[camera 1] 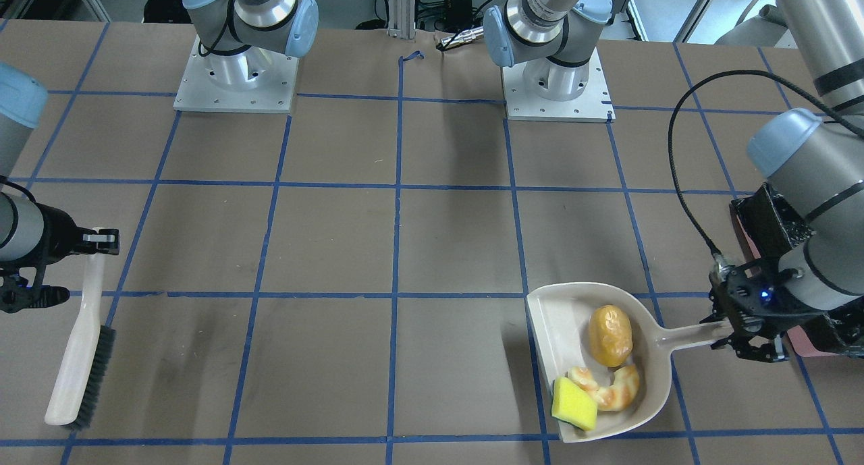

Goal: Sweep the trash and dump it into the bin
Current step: 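Carry the loaded dustpan with the left gripper over the black bin and tip it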

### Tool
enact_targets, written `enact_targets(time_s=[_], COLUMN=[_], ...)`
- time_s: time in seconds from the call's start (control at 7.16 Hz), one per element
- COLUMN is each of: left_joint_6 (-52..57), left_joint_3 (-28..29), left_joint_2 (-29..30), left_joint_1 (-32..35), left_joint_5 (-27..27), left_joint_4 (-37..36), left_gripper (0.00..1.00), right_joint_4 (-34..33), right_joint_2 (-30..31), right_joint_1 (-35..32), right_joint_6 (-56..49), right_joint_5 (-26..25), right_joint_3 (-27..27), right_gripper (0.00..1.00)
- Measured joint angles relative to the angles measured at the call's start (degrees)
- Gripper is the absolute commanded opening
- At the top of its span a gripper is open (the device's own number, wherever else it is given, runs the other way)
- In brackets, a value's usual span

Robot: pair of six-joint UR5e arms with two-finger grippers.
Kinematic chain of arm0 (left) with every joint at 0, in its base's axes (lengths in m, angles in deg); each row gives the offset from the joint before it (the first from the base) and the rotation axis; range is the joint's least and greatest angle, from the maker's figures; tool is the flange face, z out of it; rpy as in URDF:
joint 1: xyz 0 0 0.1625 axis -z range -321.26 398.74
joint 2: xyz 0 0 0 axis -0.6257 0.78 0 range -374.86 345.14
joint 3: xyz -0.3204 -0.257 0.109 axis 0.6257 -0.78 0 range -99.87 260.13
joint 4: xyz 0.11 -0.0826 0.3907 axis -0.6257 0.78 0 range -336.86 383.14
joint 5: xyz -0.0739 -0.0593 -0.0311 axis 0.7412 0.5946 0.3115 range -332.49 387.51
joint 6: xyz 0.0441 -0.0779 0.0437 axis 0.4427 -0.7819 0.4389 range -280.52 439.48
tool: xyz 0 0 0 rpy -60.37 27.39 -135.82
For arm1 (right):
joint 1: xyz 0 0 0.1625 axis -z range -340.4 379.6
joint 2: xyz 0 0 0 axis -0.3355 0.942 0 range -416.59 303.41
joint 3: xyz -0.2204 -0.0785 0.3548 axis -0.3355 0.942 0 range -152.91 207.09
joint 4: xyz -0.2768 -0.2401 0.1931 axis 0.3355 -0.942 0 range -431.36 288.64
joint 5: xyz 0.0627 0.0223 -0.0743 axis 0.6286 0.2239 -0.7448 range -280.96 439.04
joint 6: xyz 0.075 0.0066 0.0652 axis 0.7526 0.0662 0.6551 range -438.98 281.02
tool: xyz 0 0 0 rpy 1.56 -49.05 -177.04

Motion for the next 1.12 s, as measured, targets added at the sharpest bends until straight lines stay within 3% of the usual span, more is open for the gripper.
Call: enact_targets(time_s=[0.42, 0.84, 1.12], left_joint_6=[12.9, 25.2, 33.6], left_joint_3=[2.8, 12.1, 16.7], left_joint_2=[-2.1, -1.0, 0.1], left_joint_1=[-10.0, -20.7, -26.4], left_joint_5=[2.7, 4.1, 3.9], left_joint_4=[7.6, 19.2, 22.4], left_gripper=[0.00, 0.00, 0.00], right_joint_4=[-2.6, -3.6, -4.0], right_joint_2=[-3.5, -3.6, -3.6], right_joint_1=[0.6, 0.7, 0.7], right_joint_6=[1.5, 3.4, 3.0], right_joint_5=[-2.2, -2.4, -3.7], right_joint_3=[-0.6, -3.7, -4.2], right_gripper=[0.00, 0.00, 0.01])
